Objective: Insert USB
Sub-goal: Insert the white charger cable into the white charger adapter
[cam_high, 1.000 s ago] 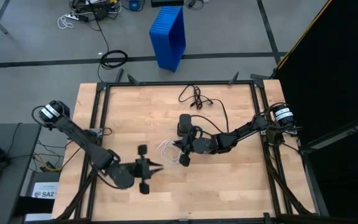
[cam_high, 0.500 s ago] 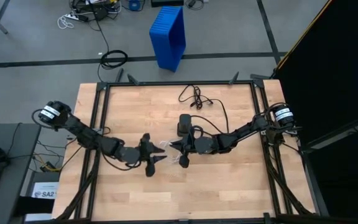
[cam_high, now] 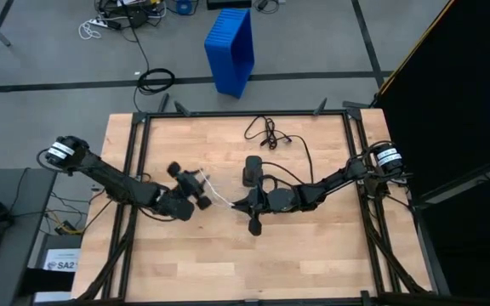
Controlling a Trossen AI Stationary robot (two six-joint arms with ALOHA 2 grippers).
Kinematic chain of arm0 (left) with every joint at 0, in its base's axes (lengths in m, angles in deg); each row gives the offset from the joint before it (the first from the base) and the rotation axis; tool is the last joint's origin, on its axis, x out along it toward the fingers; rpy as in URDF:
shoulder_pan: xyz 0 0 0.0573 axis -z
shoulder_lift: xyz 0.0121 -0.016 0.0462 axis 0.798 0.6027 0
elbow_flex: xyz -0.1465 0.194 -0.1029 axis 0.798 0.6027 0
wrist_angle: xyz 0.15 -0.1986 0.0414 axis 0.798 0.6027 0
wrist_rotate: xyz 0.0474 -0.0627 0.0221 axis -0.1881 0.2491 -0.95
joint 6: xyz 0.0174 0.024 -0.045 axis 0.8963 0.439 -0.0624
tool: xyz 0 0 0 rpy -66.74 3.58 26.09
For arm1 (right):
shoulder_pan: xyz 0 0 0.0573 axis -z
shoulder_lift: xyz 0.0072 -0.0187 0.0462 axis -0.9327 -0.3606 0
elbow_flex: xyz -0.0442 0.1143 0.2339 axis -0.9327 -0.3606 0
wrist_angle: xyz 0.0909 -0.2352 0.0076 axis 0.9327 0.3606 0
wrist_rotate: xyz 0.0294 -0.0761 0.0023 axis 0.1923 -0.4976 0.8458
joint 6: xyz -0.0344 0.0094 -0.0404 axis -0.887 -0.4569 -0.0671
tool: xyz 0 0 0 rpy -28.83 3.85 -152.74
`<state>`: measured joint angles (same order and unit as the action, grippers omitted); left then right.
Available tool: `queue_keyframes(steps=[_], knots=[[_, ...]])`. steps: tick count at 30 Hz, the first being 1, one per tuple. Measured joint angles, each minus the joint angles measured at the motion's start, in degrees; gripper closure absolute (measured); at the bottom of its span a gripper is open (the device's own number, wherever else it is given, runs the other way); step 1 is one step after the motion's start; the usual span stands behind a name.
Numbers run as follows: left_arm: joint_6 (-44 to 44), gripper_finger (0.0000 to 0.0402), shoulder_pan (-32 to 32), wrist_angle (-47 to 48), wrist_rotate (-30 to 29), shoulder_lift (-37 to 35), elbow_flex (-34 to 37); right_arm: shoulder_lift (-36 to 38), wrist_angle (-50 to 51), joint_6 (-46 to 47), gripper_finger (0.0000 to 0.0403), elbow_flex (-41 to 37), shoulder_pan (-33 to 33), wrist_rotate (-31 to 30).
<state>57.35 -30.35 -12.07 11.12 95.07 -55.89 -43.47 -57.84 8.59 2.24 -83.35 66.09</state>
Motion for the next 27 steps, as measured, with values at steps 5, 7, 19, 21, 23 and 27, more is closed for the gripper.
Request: queue_keyframes(steps=[5, 7, 19, 21, 23, 27], knots=[[-2.51, 0.0275, 2.84, 4.04, -5.6, -6.09, -0.02, 0.0, 0.52, 0.0, 0.0403, 0.0, -0.04, 0.0], [-0.96, 0.0275, 3.79, 3.48, -3.99, -6.5, -0.02, 0.0, 0.58, 0.02, 0.0403, 0.0, -0.04, 0.0], [5.77, 0.0274, 3.68, -14.99, 25.29, 1.67, -0.04, 0.0, 0.62, 0.96, 0.0403, 0.0, 0.89, -0.08], [8.43, 0.027, 2.97, -20.27, 28.39, 3.05, -0.04, 0.0, 0.87, 0.75, 0.0403, 0.0, 1.01, -0.01], [10.49, 0.026, 2.47, -24.34, 30.61, 4.14, -0.09, 0.0, 0.89, 0.73, 0.0403, 0.0, 1.05, -0.02], [12.11, 0.0231, 1.22, -27.11, 31.34, 5.3, -0.07, 0.0, 0.89, 0.65, 0.0403, 0.0, 1.1, 0.2]])
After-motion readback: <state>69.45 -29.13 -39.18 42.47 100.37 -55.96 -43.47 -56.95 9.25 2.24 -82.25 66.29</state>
